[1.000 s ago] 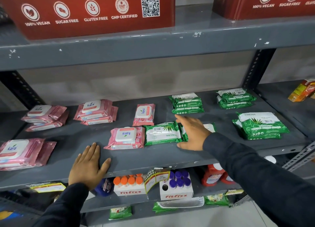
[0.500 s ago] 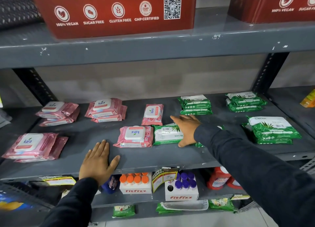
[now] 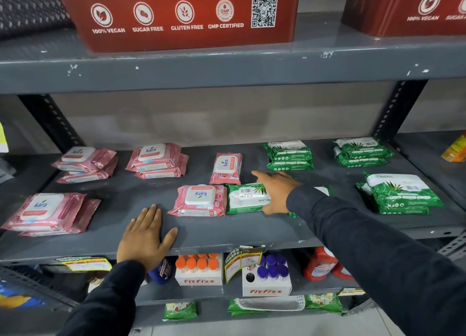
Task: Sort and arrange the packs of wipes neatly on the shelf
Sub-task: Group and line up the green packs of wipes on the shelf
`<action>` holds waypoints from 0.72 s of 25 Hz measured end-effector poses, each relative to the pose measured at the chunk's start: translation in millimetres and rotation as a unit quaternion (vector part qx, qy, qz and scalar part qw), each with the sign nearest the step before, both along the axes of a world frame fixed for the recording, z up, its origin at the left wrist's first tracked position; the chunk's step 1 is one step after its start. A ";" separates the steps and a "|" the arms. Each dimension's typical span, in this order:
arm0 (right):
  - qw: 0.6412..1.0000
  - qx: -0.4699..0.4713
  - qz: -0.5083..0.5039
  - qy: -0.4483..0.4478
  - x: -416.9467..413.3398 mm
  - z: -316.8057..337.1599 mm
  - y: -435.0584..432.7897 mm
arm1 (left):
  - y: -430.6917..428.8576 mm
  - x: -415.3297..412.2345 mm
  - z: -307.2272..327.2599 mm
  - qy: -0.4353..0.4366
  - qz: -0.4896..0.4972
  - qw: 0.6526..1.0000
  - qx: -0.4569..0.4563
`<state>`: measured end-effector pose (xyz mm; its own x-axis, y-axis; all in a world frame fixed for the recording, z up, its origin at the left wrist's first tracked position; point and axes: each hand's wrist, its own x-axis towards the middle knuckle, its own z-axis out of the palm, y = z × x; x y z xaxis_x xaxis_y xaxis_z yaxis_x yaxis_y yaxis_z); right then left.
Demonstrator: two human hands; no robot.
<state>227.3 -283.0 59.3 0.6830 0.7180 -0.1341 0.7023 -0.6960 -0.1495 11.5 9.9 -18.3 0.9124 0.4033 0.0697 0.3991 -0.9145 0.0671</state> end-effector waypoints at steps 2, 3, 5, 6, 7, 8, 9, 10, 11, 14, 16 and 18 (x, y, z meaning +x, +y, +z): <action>1.000 0.003 0.006 -0.011 -0.9 4.5 -1.1 | -0.4 -0.1 0.2 -0.002 0.001 1.000 0.000; 1.000 0.002 0.009 -0.017 -0.8 7.3 -1.9 | -0.4 -0.2 0.3 -0.003 0.001 1.000 -0.001; 1.000 0.001 0.012 -0.026 -0.3 13.4 -5.9 | -0.3 -0.6 -0.1 -0.005 0.001 1.000 -0.005; 0.999 0.001 0.012 -0.030 0.3 16.4 -9.5 | -0.1 -0.5 -0.2 -0.004 0.001 1.000 -0.005; 0.999 0.005 0.012 -0.035 1.1 19.1 -14.7 | 0.2 -0.5 -0.3 -0.002 0.001 1.000 -0.004; 0.999 0.012 0.008 -0.038 2.0 21.7 -21.4 | 0.5 -0.2 -0.5 0.000 0.000 1.000 -0.003; 0.999 0.022 0.001 -0.039 3.1 24.2 -29.4 | 0.6 -0.2 -0.5 0.002 0.000 1.000 -0.002; 0.999 0.033 -0.008 -0.036 4.2 26.3 -38.6 | 0.7 -0.2 -0.6 0.002 -0.001 1.000 -0.002; 0.998 0.042 -0.018 -0.031 5.2 27.7 -48.8 | 0.7 -0.3 -0.7 0.001 -0.001 1.000 -0.004; 0.996 0.073 -0.057 -0.002 7.0 28.6 -84.0 | 1.2 0.2 -0.9 0.001 -0.006 1.000 -0.009; 0.990 0.101 -0.091 0.026 6.1 27.2 -107.4 | 1.4 0.4 -1.4 0.006 -0.009 1.000 -0.006; 0.985 0.115 -0.117 0.053 4.2 22.7 -125.1 | 2.1 0.2 -2.0 0.007 -0.011 1.000 -0.005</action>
